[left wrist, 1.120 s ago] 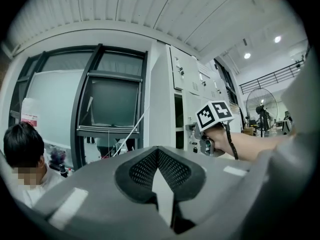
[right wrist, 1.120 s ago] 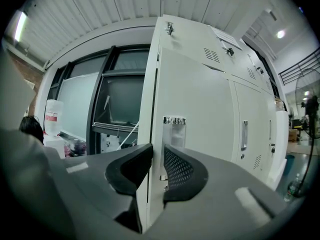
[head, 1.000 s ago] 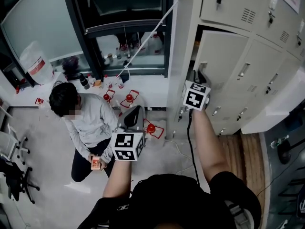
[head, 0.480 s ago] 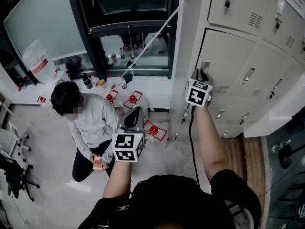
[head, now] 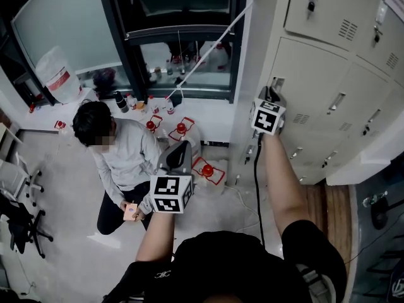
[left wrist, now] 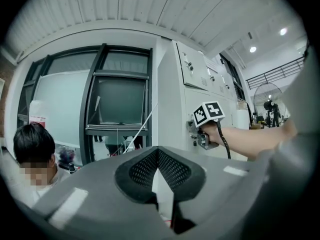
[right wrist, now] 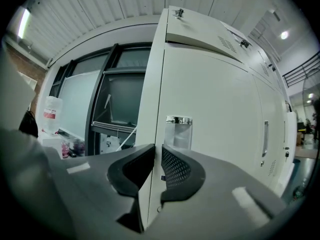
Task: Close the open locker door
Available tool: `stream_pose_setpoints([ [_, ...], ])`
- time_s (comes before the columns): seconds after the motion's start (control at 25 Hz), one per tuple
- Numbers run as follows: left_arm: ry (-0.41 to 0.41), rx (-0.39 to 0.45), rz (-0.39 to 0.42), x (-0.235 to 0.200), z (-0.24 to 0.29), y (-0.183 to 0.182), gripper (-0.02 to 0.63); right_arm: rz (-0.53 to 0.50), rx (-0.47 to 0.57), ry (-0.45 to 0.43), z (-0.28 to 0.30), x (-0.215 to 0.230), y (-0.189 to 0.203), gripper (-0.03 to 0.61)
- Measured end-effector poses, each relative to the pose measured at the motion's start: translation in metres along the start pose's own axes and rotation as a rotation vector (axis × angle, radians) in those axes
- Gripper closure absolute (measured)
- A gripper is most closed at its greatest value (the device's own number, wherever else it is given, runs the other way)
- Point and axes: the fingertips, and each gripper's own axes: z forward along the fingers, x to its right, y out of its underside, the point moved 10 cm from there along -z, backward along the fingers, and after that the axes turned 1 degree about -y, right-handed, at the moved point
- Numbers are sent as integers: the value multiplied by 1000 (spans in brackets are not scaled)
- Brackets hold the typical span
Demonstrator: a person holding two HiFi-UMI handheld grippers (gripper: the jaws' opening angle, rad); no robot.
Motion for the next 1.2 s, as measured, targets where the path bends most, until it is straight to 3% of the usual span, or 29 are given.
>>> stream_pose_setpoints([
  [0.16,-12,-2,-1,-1,-4,0,614,-13,19,-4,-1,-1,1,523],
  [0.4,-3,-11,-5,8,-3,2,614,-19,117,-98,-24,-1,-4,541],
  [0.56,15,-9,-5,23,4,0,614,32,180,-169,-63,7,-10,567],
  [0.8,39,27,-6,67,13,-13,614,110,187,-254,-131,39,6,568],
  [1.2,34,27,13,165,3,-15,614,80,192,-318,-202,105,29,568],
])
